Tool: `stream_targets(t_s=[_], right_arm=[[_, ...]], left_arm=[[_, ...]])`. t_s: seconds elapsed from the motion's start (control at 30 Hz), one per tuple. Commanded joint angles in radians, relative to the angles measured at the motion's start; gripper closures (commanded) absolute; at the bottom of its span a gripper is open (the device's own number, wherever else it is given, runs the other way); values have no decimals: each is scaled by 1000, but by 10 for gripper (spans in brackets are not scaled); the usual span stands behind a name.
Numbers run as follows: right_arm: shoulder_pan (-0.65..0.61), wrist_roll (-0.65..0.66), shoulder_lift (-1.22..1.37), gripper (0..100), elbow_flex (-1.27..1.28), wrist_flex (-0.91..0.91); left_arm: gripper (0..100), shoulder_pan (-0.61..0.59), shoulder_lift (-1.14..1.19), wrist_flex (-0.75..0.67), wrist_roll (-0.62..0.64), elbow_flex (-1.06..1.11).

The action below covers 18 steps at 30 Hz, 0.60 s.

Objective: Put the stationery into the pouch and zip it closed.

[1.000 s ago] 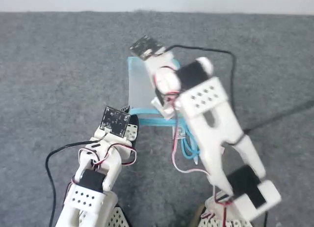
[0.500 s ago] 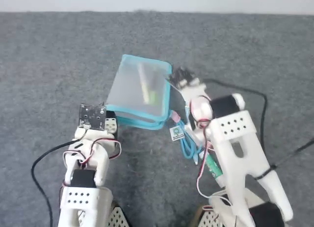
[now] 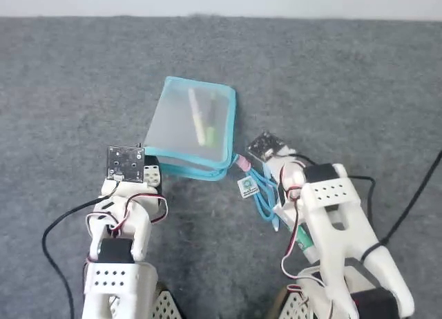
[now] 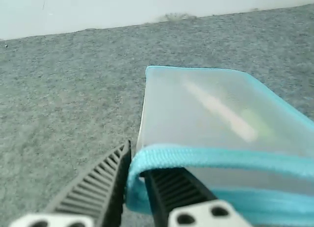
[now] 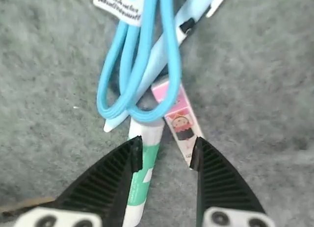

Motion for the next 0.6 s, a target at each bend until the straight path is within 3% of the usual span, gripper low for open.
stream_targets(t_s=[0.0,0.27,0.57], right_arm=[[25,89,-45,837,23,-42],[177,150,-45,837,40,-108],[186,143,-28,837,38,-150]], left_arm=[[988,-9,-17,-41,3,-42],[988,-8,-17,-41,3,-42],[988,-8,-17,-38,3,-42]])
